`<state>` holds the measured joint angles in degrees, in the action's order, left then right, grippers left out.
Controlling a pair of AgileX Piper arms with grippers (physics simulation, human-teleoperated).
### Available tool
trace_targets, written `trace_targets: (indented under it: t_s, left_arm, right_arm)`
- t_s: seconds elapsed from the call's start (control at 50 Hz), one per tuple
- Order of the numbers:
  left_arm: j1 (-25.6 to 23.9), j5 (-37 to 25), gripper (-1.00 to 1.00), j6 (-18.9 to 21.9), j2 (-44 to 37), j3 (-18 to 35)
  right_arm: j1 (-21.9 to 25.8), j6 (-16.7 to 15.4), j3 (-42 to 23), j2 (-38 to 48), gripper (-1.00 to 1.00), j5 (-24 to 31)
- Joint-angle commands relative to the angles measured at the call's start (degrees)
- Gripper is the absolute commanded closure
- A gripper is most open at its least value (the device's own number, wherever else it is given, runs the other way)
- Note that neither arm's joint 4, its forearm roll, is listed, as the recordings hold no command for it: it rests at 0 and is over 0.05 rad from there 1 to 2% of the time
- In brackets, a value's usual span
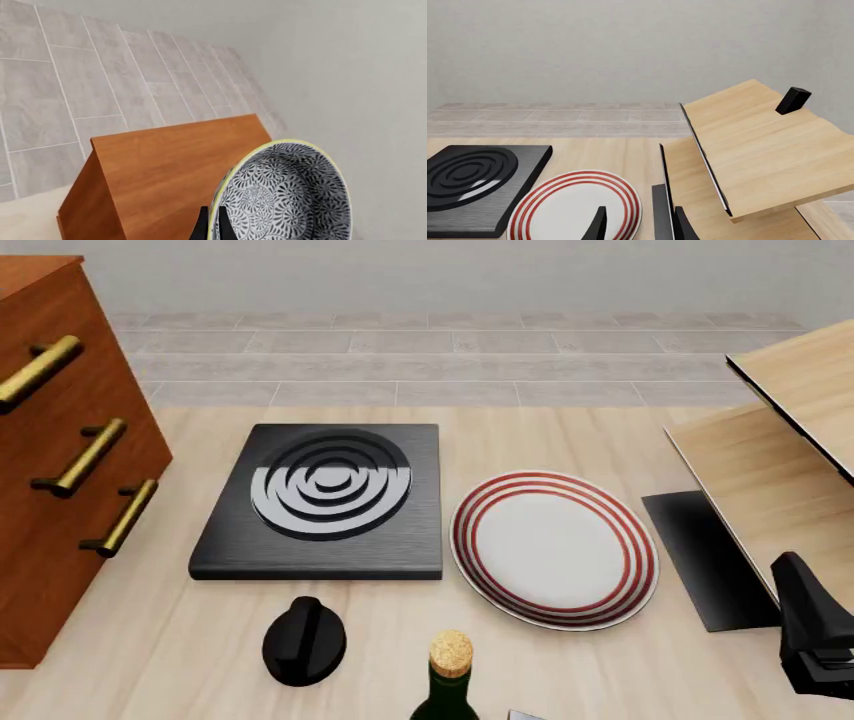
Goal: Put the bowl on the top of the cabinet.
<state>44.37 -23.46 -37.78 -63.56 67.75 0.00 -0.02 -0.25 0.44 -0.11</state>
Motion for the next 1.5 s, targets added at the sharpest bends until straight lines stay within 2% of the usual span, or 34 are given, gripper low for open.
trace_targets:
  t_s: [0.02, 0.62, 0.82, 0.84, 1.08, 1.16, 1.5]
  left_arm:
    - [-0.4, 0.2, 1.00, 2.0, -0.2, -0.4]
    - [0.5, 0.3, 1.00, 4.8, -1.6, -0.8]
    - [0.5, 0.5, 1.00, 7.4, -1.1, -0.3]
    - [1.1, 0.4, -1.00, 7.6, -0.9, -0.2]
    - [-1.1, -0.6, -1.00, 8.1, 0.4, -0.3]
    - [-2.2, 0.4, -1.00, 9.5, 2.2, -1.0]
    - [-3.2, -1.1, -1.00, 8.6, 6.8, -0.4]
  right_arm:
    - [0.0, 0.0, 0.0, 0.0, -1.00, 0.0]
    - [0.0, 0.0, 0.0, 0.0, -1.00, 0.0]
    - [0.0, 0.0, 0.0, 0.0, -1.00, 0.0]
    - [0.0, 0.0, 0.0, 0.0, -1.00, 0.0]
    - [0.0, 0.0, 0.0, 0.0, -1.00, 0.0]
    - [0.0, 0.0, 0.0, 0.0, -1.00, 0.0]
    - [0.0, 0.0, 0.0, 0.0, -1.00, 0.0]
